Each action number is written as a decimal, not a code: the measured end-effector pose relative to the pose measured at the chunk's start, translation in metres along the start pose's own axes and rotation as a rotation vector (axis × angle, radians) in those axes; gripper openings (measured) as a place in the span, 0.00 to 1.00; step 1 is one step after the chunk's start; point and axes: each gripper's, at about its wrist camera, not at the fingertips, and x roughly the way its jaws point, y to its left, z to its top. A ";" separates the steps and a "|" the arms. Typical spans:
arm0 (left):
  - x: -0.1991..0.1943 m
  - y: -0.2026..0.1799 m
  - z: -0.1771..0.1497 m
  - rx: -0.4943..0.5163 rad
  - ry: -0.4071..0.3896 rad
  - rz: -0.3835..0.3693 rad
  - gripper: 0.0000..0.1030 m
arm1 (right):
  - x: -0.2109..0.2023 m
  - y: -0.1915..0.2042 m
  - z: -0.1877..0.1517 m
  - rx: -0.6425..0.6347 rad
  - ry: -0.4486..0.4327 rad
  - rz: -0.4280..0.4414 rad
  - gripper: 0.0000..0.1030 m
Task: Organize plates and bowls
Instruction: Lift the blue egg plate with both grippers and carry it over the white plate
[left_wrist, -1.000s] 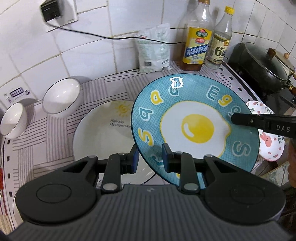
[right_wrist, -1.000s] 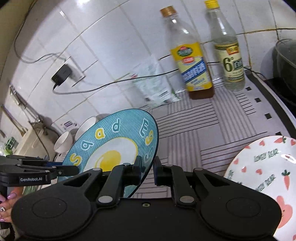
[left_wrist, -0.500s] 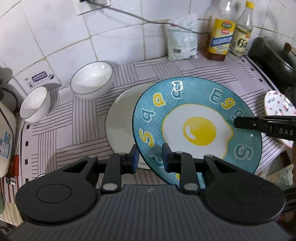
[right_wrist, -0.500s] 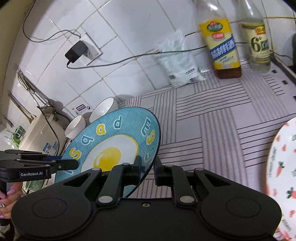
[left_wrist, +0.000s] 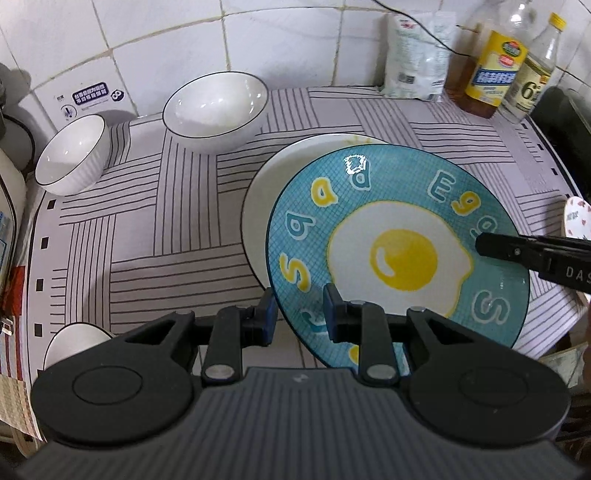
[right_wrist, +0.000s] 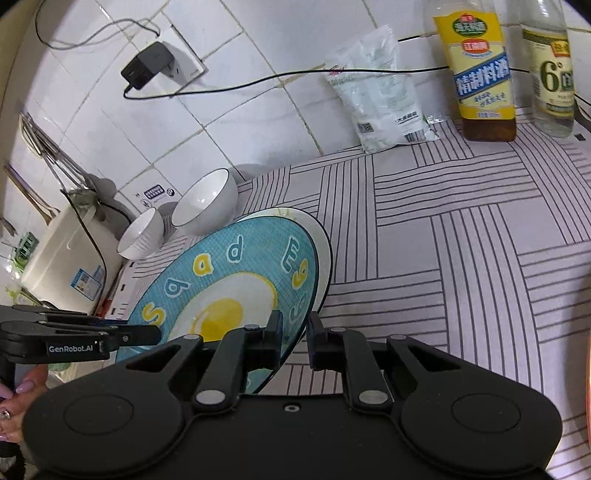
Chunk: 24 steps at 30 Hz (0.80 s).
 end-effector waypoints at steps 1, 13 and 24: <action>0.002 0.002 0.002 -0.005 0.007 0.000 0.23 | 0.003 0.003 0.002 -0.007 0.006 -0.009 0.17; 0.027 0.024 0.009 -0.047 0.059 -0.002 0.23 | 0.027 0.035 0.007 -0.037 0.064 -0.151 0.18; 0.037 0.021 0.010 -0.035 0.069 0.019 0.23 | 0.040 0.059 0.001 -0.167 0.061 -0.290 0.30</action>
